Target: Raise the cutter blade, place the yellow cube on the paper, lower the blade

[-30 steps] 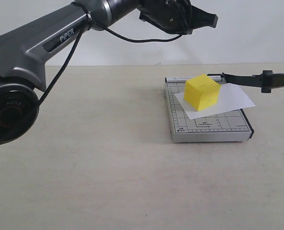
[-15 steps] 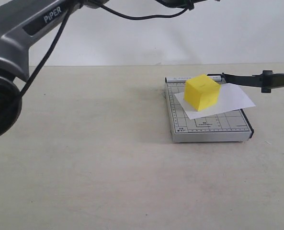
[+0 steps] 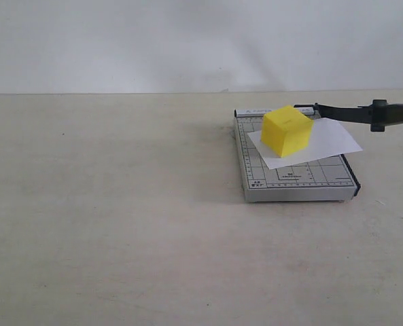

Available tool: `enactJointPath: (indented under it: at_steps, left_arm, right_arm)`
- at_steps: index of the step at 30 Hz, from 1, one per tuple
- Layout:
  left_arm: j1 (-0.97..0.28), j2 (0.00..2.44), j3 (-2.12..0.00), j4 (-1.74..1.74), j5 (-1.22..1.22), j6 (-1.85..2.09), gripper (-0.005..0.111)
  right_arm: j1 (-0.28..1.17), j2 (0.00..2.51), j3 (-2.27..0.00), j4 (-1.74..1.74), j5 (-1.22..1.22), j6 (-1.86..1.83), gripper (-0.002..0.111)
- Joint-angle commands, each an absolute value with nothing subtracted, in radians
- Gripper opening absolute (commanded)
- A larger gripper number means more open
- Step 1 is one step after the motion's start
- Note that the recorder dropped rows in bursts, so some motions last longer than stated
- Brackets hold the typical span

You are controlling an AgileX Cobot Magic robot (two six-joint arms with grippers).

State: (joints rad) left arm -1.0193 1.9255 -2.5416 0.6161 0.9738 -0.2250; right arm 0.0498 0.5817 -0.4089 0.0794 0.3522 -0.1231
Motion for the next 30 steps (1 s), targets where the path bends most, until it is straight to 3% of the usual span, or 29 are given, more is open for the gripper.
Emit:
enactJointPath:
  at_steps: [1,9,14,19,23,30]
  left_arm:
    - [-0.942,1.804,-2.543,0.731,1.116,-0.112,0.004]
    - [-0.600,1.591,-2.364,0.651,1.007,-0.021,0.004]
    - [-0.282,1.464,-2.261,0.646,0.857,-0.054,0.004]
    - [-0.002,1.401,-2.149,0.468,0.881,-0.140,0.004]
    - [0.134,1.280,-1.811,0.333,0.839,-0.146,0.004]
    - [0.141,0.830,-1.087,0.329,0.504,-0.187,0.004]
  right_arm:
    - [0.050,0.580,-0.408,0.076,0.349,-0.130,0.000]
    - [0.050,0.580,-0.408,0.076,0.362,-0.130,0.000]
    - [0.050,0.580,-0.408,0.083,0.394,-0.130,0.000]
    - [0.050,0.580,-0.408,0.096,0.394,-0.130,0.000]
    - [0.050,0.580,-0.408,0.098,0.402,-0.130,0.000]
    - [0.050,0.580,-0.408,0.101,0.436,-0.130,0.000]
